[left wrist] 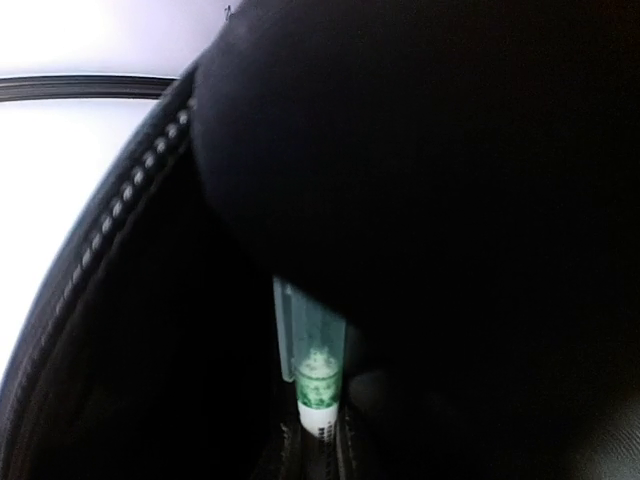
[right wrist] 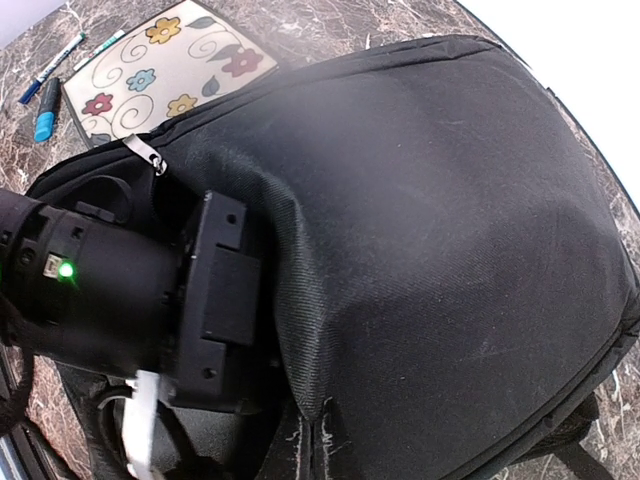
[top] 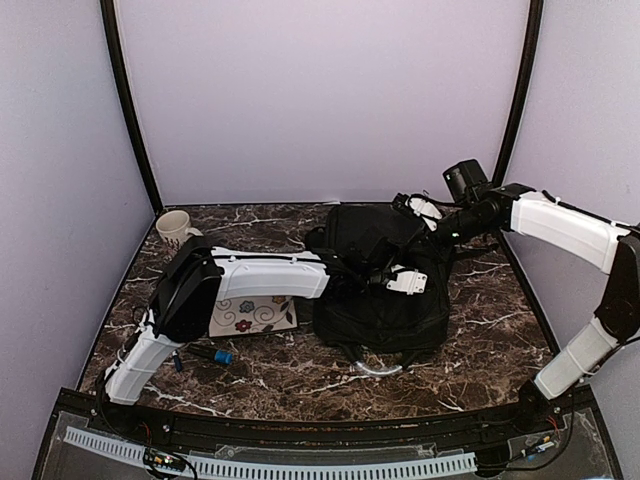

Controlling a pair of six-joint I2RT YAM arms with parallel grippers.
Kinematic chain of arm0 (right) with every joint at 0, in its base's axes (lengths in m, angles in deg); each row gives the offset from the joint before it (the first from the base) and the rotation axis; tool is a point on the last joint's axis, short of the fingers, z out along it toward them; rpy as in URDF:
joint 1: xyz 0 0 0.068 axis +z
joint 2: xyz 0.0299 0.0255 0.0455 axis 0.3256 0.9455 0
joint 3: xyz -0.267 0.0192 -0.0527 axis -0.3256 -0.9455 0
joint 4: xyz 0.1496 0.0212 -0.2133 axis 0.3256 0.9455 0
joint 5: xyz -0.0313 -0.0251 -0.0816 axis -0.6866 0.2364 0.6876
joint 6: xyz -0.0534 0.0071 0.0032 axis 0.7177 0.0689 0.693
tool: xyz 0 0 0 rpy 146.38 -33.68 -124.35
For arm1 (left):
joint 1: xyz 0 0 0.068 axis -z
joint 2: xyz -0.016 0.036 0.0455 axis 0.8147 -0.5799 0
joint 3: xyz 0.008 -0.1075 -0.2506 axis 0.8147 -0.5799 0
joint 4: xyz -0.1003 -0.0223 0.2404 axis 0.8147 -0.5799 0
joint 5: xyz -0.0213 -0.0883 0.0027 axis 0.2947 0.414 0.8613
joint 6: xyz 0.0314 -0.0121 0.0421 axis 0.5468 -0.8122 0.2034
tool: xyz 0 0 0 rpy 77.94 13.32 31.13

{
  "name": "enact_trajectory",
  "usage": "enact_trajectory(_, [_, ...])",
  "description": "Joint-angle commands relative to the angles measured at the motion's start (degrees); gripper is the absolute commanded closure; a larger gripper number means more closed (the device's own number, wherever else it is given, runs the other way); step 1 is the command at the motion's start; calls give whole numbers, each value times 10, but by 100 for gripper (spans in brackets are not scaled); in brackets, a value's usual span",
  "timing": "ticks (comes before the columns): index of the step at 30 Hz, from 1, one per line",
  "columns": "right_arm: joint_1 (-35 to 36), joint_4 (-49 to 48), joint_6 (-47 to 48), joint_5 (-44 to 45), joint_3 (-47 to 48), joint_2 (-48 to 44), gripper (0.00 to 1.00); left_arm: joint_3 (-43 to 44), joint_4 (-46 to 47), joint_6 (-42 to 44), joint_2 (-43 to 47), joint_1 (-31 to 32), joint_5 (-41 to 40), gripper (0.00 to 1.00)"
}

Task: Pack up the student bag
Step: Place the pen in the second largest pocket of the bag.

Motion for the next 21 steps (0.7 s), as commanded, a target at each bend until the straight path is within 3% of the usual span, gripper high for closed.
enact_trajectory(1, [6,-14,-6,-62,31,-8,100,19,45,25,-30,-28,-27,95])
enact_trajectory(10, [6,-12,-7,-89,29,-11,100,41,154,52,-62,-44,-62,86])
enact_trajectory(15, [6,-8,-7,-85,36,-10,100,40,170,49,-68,-43,-68,68])
enact_trajectory(21, [1,-18,-23,-71,37,-8,100,-36,241,46,-22,-34,-83,59])
